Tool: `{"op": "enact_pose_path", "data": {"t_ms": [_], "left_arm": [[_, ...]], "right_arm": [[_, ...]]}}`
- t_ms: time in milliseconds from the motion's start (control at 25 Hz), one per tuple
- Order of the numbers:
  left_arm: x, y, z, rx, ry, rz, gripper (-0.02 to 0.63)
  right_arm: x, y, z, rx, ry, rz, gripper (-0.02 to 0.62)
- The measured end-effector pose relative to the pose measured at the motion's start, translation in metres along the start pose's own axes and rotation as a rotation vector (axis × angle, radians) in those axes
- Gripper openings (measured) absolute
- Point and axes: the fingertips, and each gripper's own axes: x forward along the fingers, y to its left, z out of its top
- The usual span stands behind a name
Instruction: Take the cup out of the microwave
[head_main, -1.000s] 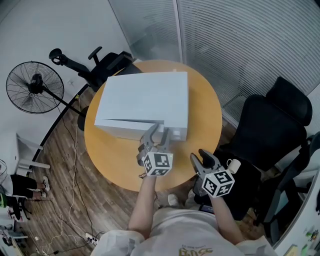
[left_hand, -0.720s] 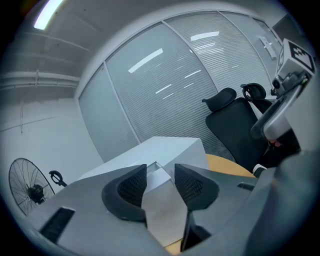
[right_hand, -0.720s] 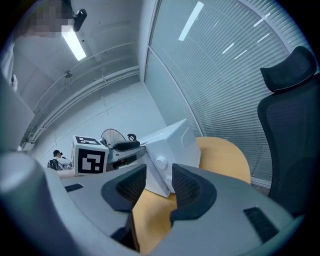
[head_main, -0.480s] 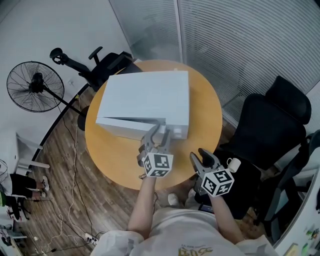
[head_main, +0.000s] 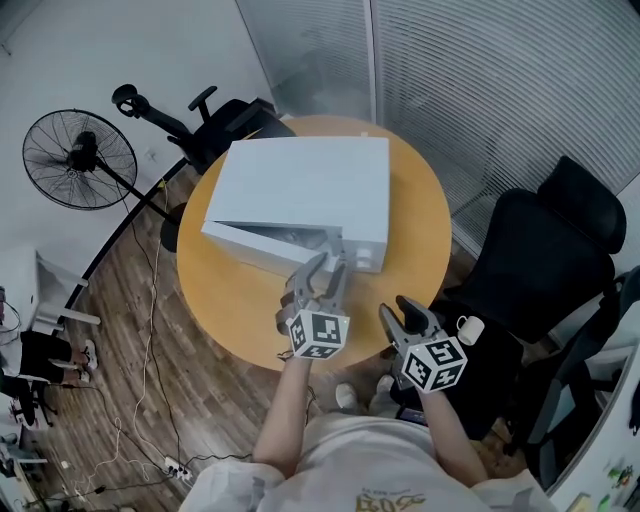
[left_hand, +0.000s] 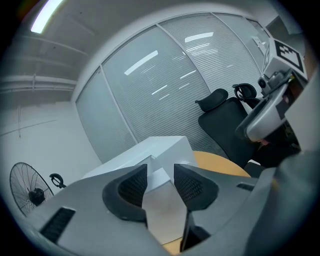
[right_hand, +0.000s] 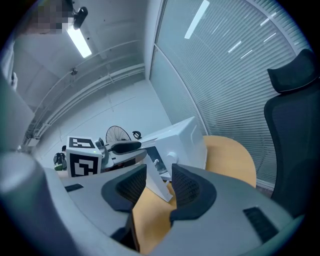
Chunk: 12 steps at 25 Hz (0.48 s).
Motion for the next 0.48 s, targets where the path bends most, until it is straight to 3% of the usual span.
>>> {"op": "enact_pose_path", "data": {"t_ms": [480], "left_arm": [[-0.030, -0.006, -0.007, -0.019, -0.020, 0.000, 0.170]], "right_arm": [[0.006, 0.026, -0.007, -0.021, 0.017, 0.043, 0.160]]}}
